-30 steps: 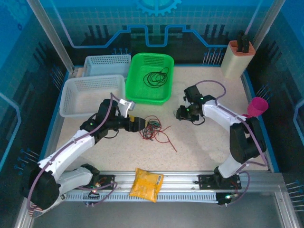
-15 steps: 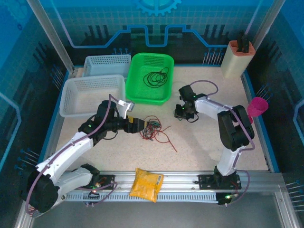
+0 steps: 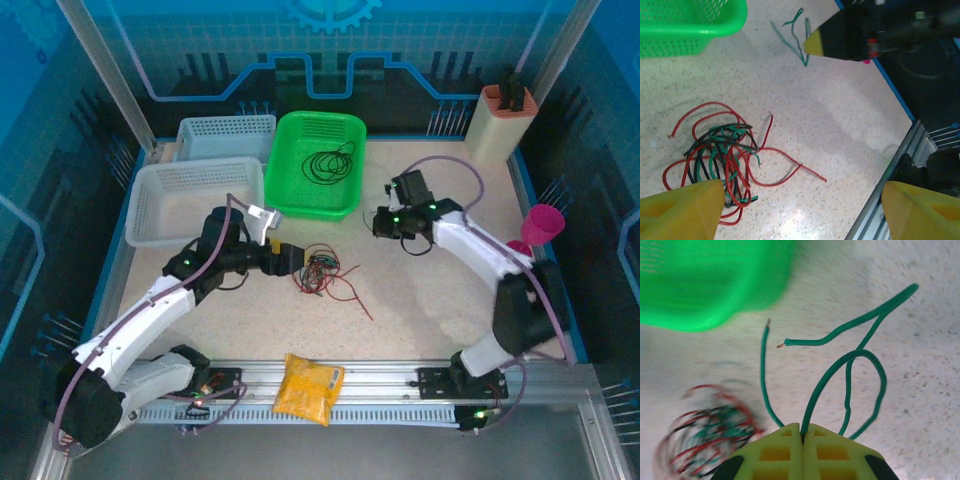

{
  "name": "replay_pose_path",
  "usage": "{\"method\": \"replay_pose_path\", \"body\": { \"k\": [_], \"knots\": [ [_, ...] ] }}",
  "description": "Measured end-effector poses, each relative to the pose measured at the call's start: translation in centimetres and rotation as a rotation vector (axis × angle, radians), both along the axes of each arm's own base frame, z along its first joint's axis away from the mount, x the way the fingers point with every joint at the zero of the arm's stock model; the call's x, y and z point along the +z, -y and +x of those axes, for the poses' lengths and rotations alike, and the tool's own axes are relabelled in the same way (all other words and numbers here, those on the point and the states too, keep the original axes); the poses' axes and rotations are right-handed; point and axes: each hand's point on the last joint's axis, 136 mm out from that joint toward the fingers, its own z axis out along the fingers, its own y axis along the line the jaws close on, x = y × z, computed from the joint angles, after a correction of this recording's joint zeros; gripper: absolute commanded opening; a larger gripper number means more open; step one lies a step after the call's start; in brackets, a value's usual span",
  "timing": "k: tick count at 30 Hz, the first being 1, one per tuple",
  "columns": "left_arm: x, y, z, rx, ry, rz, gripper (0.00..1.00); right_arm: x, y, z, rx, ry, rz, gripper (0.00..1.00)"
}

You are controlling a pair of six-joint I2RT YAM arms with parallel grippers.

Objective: Untangle the cables

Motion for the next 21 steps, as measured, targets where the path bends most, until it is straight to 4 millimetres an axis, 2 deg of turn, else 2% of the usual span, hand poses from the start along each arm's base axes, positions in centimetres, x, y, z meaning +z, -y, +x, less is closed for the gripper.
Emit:
{"method": "replay_pose_path", "body": {
  "k": [4, 5, 7, 11, 14, 17, 21],
  "knots": [
    [3.0, 0.9, 0.4, -0.004, 0.044, -0.064, 0.81, 8.9, -2.3, -2.3, 0.135, 0.204, 0.220, 0.00],
    [3.8, 1.1, 0.6, -0.002, 0.049, -0.086, 0.80, 10.5, -3.0, -2.9, 0.175, 0.238, 0.267, 0.00],
    [5.2, 1.5, 0.7, -0.009, 0.062, -0.128, 0.78, 12.4, -4.1, -4.0, 0.252, 0.266, 0.343, 0.00],
    [7.9, 3.0, 0.7, -0.047, 0.083, -0.204, 0.76, 13.1, -5.9, -5.5, 0.365, 0.228, 0.449, 0.00],
    [9.4, 4.1, 0.5, -0.063, 0.091, -0.251, 0.69, 13.7, -6.7, -6.2, 0.419, 0.218, 0.512, 0.00],
    [10.0, 4.4, 0.7, -0.053, 0.079, -0.284, 0.61, 14.3, -7.2, -6.7, 0.451, 0.215, 0.561, 0.00],
    [9.9, 4.7, 1.3, -0.041, 0.061, -0.298, 0.55, 14.9, -7.5, -7.0, 0.473, 0.212, 0.599, 0.00]
  ]
}}
